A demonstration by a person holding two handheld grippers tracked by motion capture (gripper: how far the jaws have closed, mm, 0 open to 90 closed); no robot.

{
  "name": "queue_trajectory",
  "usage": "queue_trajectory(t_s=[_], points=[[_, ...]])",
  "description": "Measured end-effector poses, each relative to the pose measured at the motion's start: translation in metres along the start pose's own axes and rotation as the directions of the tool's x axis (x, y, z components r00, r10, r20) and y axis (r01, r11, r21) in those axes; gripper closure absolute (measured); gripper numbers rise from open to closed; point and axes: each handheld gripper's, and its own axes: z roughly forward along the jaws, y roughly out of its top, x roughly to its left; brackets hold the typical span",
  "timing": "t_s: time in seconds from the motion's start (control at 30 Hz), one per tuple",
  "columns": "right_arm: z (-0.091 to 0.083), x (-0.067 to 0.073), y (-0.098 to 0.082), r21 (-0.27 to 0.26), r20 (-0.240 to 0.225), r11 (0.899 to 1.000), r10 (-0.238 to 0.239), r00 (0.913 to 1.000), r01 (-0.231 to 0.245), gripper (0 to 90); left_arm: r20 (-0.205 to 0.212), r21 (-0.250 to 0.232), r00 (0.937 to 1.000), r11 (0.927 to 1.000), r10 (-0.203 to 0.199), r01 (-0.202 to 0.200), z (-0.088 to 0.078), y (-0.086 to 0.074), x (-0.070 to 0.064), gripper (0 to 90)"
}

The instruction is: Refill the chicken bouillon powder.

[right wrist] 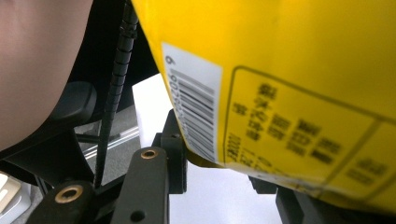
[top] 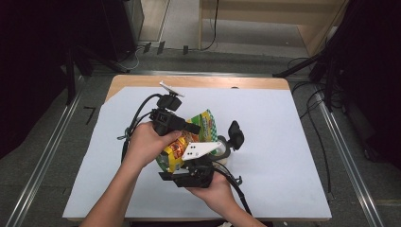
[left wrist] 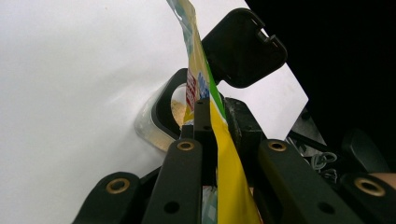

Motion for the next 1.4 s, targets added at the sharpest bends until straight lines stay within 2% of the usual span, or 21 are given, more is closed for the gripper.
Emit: queue_trajectory(t_s=[1.4], points=[[-0.0001, 0.0000, -0.0007, 0.006, 0.006, 1.000, 0.016, 0.9998, -0.017, 66.1, -0.008, 0.002, 1.0000, 1.0000, 0.005, -0.005, 0.0022, 0.0000, -0.0015, 84.1]])
